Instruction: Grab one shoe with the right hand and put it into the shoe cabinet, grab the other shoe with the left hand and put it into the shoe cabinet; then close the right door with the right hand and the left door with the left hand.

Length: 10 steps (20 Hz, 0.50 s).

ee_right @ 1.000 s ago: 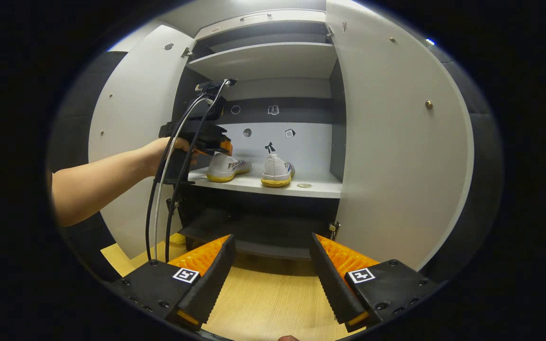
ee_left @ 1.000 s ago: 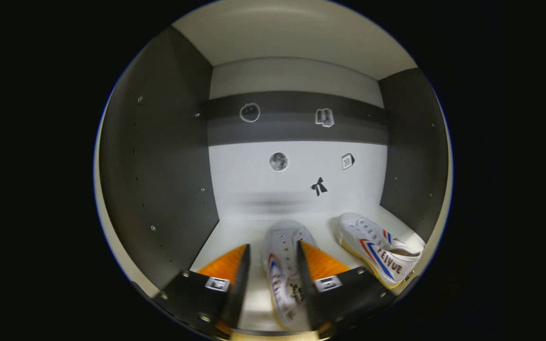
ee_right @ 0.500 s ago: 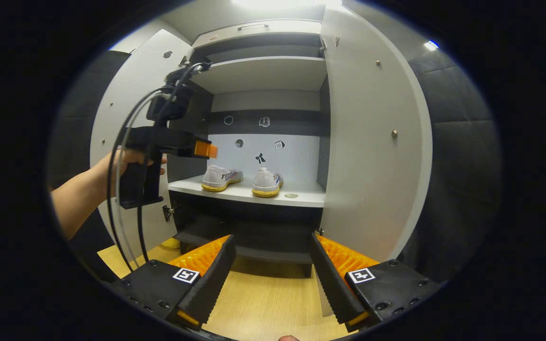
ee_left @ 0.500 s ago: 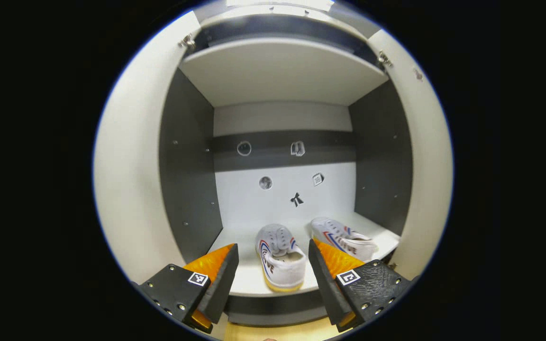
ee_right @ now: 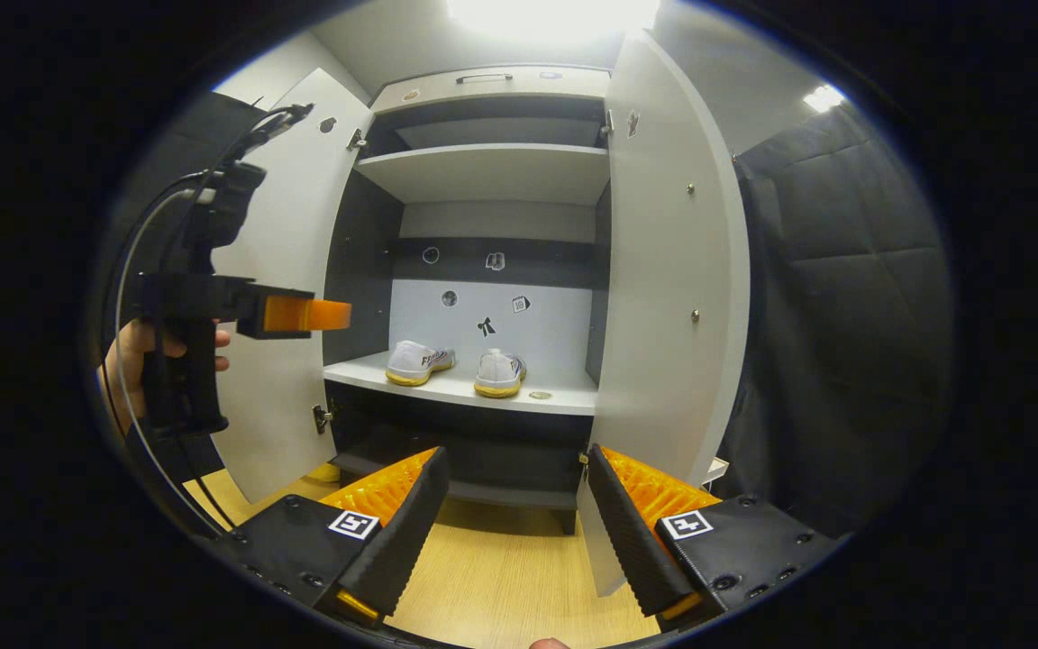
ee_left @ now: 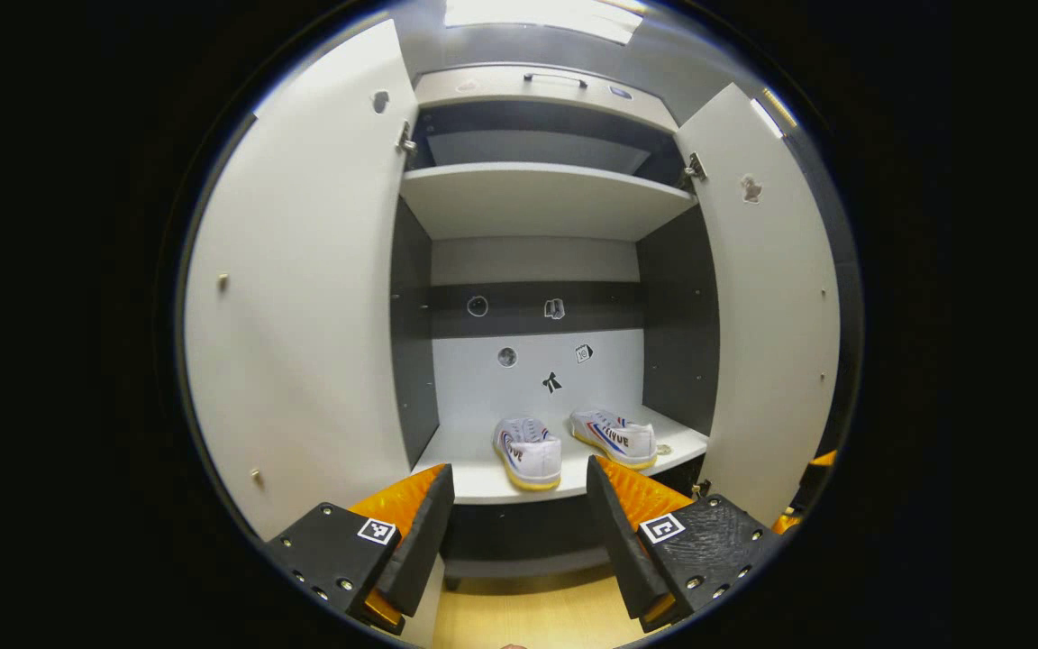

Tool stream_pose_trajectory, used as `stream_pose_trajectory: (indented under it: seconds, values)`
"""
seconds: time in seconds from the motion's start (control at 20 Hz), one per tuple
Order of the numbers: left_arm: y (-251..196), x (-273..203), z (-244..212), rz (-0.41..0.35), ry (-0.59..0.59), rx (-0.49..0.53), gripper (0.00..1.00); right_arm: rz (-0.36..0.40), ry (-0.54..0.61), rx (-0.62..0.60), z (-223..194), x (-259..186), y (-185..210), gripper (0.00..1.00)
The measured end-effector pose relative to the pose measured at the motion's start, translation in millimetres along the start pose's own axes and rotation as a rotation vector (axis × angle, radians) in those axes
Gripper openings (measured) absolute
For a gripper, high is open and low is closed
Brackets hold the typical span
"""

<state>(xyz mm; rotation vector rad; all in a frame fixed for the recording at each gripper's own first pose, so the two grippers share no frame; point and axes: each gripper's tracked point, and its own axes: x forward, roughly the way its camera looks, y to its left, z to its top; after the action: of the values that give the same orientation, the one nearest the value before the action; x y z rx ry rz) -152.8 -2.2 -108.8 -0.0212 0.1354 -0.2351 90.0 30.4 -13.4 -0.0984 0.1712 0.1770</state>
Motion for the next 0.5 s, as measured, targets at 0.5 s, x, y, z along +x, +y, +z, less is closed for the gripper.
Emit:
stream_pose_trajectory:
  seconds: [0.5]
  values:
    - [27.4, -89.6, -26.1, 0.036, 0.010, -0.026, 0.79, 0.004, -0.035, 0.012, 15.0, -20.7, 1.1, 0.98]
